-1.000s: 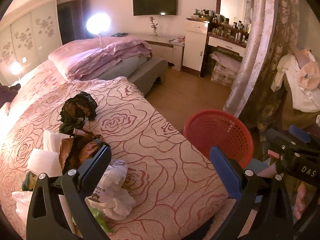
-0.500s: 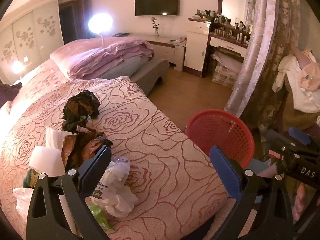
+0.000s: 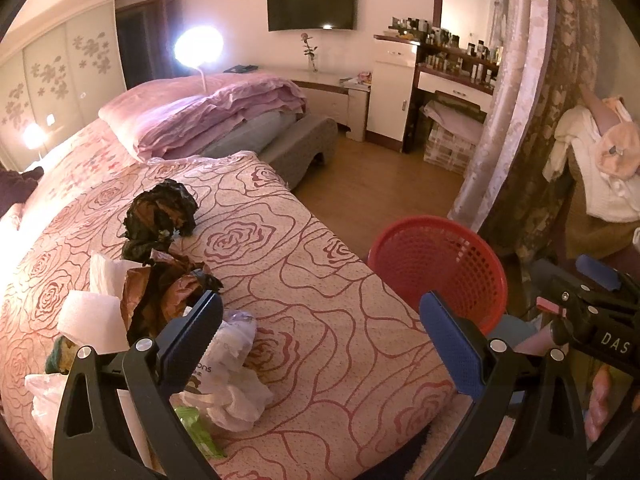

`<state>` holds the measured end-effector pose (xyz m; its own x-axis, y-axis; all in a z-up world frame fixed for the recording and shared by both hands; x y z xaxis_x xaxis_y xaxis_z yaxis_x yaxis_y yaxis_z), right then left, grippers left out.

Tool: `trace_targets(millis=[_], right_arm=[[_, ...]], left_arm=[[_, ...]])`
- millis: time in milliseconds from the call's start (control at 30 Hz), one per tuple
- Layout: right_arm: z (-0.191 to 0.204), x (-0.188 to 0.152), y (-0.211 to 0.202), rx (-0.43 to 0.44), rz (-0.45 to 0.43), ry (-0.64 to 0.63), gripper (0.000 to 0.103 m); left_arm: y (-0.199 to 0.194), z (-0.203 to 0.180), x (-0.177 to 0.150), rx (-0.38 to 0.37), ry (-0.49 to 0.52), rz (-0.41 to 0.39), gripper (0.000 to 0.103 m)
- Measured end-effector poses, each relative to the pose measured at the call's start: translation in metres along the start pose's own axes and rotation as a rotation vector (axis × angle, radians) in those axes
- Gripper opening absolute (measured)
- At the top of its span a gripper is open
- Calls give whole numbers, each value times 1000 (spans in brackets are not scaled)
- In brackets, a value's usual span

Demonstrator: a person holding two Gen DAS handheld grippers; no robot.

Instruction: Collect trash

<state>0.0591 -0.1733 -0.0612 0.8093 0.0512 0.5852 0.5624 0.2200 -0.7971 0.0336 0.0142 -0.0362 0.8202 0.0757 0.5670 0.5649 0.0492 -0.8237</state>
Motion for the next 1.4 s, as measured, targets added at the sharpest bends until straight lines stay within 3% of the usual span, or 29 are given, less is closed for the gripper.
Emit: trace_targets(millis=[933, 1133, 1400], right_arm=[[2, -7, 15, 24, 62, -10, 96], [22, -14, 31, 58, 100, -46, 96], [51, -7, 35, 117, 111, -130, 96]], left_arm=[[2, 7, -8, 22, -11, 16, 95], [-2, 28, -15, 60, -56, 22, 95], [-28, 86, -13, 122, -171, -14, 95]])
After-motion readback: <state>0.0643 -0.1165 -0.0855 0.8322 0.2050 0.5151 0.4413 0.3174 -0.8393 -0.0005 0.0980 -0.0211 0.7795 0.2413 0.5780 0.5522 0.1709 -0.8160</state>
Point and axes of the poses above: each gripper's, at about its wrist camera, not at the fingertips, and y roughly the way its jaws point, z to its left, x to its top, the point moved 5 cm from there along y, roughly the way its jaws point, and after that the axes turned 10 degrees about z, right-handed, at the moved point
